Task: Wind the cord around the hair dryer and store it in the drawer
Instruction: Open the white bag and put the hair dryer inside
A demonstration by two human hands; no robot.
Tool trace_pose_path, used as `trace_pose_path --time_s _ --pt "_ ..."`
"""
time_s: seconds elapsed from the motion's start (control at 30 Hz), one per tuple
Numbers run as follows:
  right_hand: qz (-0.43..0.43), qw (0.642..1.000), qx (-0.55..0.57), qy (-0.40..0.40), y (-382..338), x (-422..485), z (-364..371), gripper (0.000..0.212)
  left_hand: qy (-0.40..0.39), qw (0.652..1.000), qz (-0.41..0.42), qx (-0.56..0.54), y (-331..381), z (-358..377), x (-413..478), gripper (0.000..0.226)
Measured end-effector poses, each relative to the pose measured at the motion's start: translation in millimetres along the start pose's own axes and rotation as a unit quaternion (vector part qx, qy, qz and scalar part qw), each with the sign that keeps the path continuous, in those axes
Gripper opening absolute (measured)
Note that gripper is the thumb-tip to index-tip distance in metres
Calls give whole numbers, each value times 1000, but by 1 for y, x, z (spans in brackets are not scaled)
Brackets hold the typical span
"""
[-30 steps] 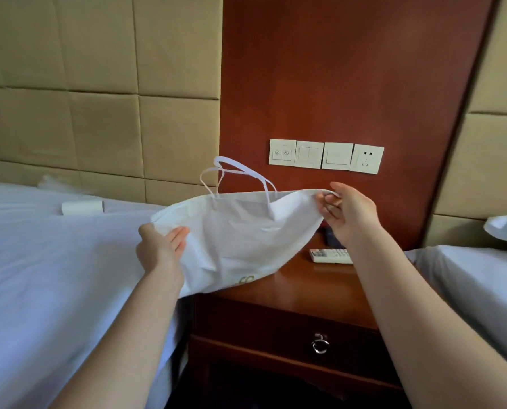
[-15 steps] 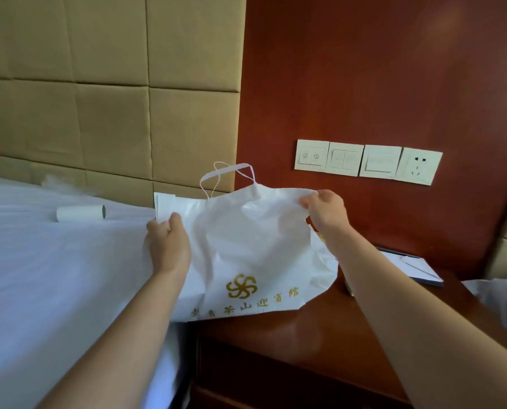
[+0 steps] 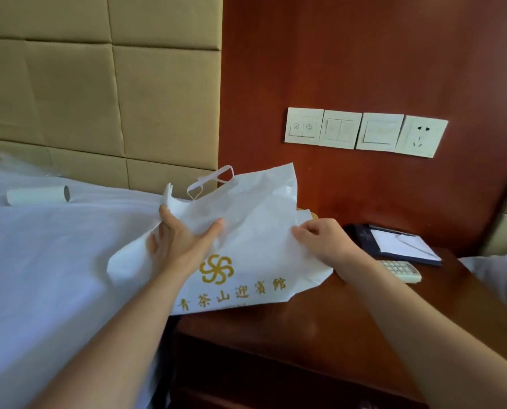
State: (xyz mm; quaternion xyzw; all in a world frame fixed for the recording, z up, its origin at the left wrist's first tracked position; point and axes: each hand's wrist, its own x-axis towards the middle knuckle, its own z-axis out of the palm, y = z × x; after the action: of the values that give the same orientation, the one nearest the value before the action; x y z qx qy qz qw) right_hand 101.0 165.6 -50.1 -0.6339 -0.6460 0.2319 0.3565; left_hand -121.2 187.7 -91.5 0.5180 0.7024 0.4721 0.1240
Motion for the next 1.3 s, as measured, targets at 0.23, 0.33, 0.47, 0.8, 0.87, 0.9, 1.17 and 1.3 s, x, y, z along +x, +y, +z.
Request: trace_pose_path --time_s 0.23,0.33,0.47,0.8,0.87,0.9,1.17,1.3 --pt "-17 992 46 115 32 -53 -5 39 -76 995 21 55 0 0 -17 110" --pt "22 980 96 170 45 -92 -19 28 -114 990 31 80 8 2 -33 110" --pt "58 971 160 170 57 -143 -33 7 -180 979 8 91 24 -2 -53 116" --pt "120 988 68 64 44 -131 -45 16 -160 971 142 111 49 19 -123 62" --pt "125 987 77 62 43 -126 -40 28 -197 962 143 125 53 20 -123 59" --pt "121 986 94 63 45 -125 -39 31 -216 957 140 132 55 21 -122 60" --pt "12 981 145 130 58 -150 -34 38 -286 917 150 232 63 28 -118 67" --pt "37 975 173 132 66 -157 -33 34 -300 906 156 254 66 28 -121 66"
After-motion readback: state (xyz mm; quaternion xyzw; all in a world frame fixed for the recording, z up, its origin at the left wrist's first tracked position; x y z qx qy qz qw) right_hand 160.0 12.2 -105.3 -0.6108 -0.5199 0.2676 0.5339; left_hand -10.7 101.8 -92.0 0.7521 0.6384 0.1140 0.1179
